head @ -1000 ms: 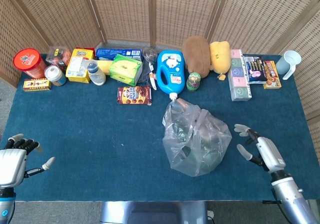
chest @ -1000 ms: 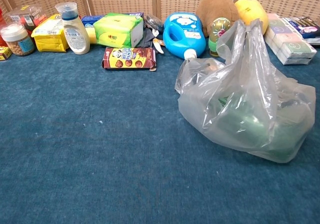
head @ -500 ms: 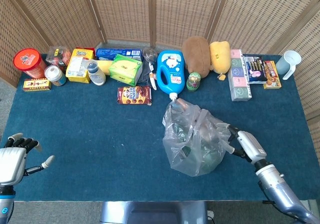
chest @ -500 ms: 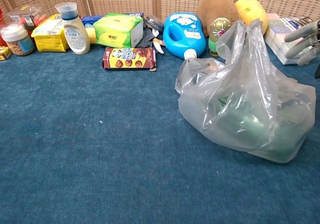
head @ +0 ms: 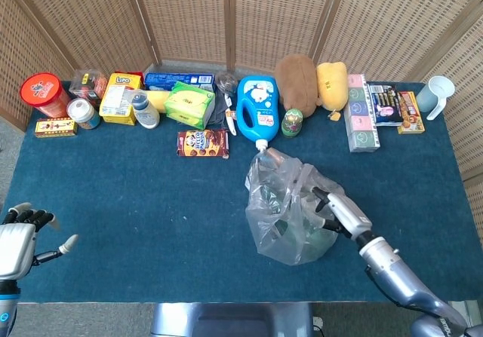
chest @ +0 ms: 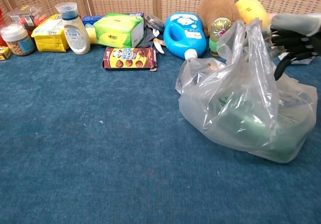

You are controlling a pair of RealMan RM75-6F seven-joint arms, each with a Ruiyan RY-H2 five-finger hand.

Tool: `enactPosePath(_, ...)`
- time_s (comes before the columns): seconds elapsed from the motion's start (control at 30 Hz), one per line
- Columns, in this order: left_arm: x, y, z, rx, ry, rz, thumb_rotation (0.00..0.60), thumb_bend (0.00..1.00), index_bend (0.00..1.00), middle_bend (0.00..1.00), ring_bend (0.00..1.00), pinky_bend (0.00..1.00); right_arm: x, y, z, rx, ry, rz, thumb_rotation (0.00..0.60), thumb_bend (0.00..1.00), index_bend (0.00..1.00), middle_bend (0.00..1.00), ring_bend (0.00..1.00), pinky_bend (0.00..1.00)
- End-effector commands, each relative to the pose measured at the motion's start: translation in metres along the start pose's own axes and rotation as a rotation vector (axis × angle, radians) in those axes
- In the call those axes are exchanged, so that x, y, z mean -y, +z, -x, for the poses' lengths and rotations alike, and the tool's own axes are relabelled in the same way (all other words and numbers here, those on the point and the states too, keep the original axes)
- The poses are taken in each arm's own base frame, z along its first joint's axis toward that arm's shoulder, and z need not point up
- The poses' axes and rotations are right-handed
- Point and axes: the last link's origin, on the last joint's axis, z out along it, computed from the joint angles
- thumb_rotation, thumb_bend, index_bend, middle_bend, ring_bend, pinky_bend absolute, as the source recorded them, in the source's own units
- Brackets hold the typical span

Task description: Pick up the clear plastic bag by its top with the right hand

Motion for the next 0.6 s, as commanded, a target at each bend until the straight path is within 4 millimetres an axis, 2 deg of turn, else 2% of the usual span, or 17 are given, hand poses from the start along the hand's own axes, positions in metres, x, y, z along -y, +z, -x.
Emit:
enactPosePath(0.03,0.002,0.000,0.002,0.005,-0.006,-0.005,0.001,0.17,0.54,0.50,0.41,0.20,0.013,0.013,0.004,0.029,0.072,-0.022,0.054,0.34,0.19,0.27,0.29,0.37)
enactPosePath(0.3,0.009,-0.001,0.007,0.013,-0.011,-0.024,0.002,0.17,0.54,0.50,0.41,0.20,0.037,0.025,0.005,0.075,0.254,-0.051,0.056,0.34,0.19,0.27,0.30,0.37)
enactPosePath(0.33,0.010,-0.001,0.008,0.014,-0.013,-0.028,0.002,0.17,0.54,0.50,0.41,0.20,0.044,0.027,0.007,0.092,0.326,-0.056,0.055,0.34,0.19,0.27,0.30,0.37)
enactPosePath(0.6,0.012,0.000,0.012,0.021,-0.020,-0.027,0.002,0.17,0.54,0.50,0.41,0.20,0.062,0.037,0.009,0.164,0.617,-0.048,0.053,0.34,0.21,0.28,0.30,0.37)
